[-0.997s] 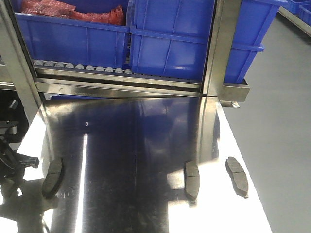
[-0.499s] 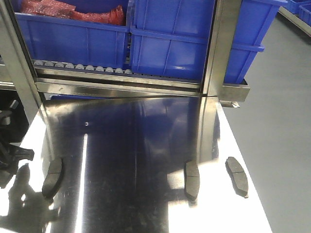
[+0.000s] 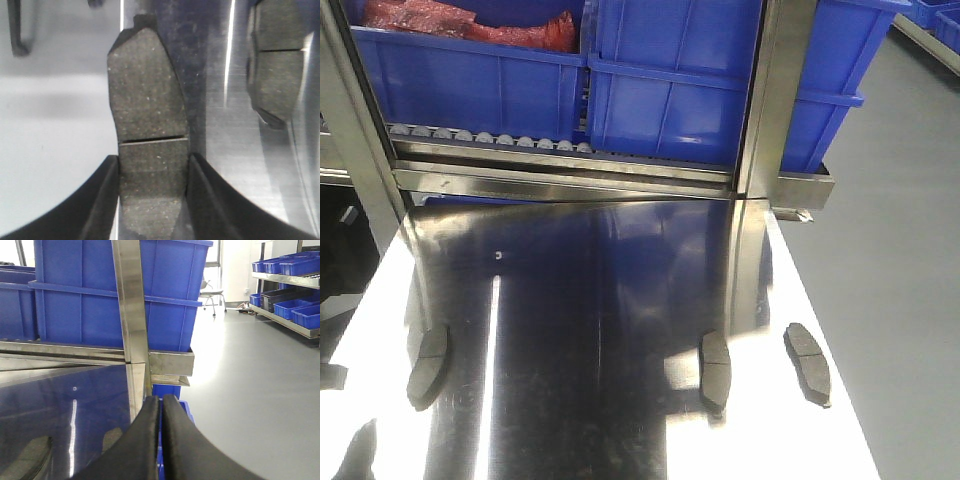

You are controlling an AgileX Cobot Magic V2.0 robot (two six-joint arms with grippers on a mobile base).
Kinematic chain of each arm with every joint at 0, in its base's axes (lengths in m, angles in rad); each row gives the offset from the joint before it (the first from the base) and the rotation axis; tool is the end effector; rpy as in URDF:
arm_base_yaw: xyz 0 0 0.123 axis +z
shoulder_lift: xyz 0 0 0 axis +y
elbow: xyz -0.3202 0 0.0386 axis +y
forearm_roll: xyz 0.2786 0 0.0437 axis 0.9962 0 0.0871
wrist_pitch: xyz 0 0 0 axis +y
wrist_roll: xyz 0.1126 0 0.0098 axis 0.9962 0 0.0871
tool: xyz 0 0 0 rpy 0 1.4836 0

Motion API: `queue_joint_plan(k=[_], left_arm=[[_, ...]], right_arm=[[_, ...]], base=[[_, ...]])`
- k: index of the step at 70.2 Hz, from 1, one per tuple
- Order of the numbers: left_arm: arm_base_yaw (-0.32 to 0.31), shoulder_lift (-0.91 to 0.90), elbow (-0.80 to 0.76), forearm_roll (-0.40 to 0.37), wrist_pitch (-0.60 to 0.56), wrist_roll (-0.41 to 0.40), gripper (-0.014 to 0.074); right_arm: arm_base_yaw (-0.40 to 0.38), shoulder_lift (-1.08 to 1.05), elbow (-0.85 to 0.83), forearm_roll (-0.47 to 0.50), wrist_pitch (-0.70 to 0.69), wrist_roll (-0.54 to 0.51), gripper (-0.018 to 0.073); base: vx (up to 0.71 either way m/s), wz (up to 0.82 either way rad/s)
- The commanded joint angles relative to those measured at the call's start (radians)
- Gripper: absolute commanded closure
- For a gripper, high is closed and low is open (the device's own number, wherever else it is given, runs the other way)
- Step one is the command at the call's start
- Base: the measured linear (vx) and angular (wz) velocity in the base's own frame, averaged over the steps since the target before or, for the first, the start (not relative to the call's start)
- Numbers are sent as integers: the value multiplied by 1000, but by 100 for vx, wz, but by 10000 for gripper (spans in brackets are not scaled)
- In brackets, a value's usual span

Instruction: Move and align brake pads A on conveyor

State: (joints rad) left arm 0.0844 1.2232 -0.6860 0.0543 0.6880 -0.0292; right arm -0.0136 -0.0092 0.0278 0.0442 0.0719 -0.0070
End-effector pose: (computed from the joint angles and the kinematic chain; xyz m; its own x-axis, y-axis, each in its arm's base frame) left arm 0.2352 0.0238 0.2296 -0.9054 -0.0638 -0.4196 -0.0871 0.9955 0.0366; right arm 0.0718 -0.0006 0.1968 -0.0028 0.0371 -0.9993 0.0105 0.9993 0.0371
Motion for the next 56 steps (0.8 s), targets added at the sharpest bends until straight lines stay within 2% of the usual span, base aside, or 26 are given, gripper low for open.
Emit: queue_joint_plan(k=[1,29,56], left_arm=[[0,-100,-2,-2,-82,0,405],[0,-339,9,-1,-110,1,405],[0,-401,9,-1,-79,1,405]], right_arm=[[0,-10,5,-1,-72,-6,563],[0,-10,5,-1,-72,-6,563],[0,-10,5,-1,-72,-6,563]], base=[[0,0],[0,0],[0,0]])
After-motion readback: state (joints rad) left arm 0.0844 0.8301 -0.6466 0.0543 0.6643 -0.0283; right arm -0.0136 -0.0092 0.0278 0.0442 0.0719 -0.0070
